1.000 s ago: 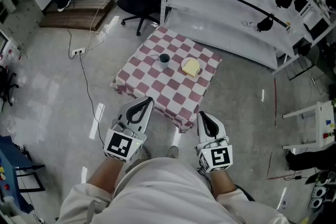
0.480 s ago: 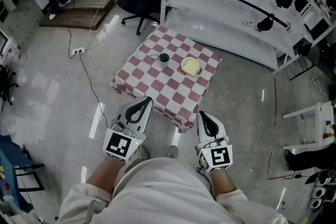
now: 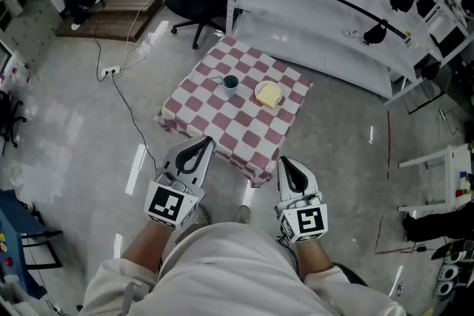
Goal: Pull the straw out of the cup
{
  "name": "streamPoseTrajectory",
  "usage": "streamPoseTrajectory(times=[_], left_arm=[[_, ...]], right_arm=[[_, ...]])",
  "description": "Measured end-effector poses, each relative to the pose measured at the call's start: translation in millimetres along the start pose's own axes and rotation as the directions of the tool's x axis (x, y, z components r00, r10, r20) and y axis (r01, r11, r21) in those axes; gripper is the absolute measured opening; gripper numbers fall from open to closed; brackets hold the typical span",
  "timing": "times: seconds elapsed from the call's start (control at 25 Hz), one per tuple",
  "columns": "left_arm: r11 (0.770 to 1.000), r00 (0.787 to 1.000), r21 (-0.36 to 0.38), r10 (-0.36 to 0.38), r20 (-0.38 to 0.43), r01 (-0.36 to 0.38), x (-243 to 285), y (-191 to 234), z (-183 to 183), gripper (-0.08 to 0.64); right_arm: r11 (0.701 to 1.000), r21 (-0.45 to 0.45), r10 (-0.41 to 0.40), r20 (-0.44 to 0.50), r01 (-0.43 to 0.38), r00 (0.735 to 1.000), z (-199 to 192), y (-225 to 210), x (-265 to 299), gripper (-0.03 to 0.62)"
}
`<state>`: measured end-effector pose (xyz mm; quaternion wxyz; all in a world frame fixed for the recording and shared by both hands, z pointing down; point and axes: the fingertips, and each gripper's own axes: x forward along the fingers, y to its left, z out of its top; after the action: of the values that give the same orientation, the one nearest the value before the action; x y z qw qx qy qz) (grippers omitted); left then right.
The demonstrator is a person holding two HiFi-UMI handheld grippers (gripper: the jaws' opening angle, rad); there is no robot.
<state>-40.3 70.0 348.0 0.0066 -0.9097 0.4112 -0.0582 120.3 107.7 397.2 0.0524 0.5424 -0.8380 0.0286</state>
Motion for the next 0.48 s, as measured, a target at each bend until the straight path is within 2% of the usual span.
streamPoseTrajectory(times=[0.48], left_arm=[[1.0, 1.0, -0.003, 0.005, -0.001, -0.005, 4.4, -0.7, -3.3, 0.006]], right_arm=[[1.0, -0.007, 0.009, 0.004, -0.009, 1.0, 2.0, -3.9, 1.7, 0.011]])
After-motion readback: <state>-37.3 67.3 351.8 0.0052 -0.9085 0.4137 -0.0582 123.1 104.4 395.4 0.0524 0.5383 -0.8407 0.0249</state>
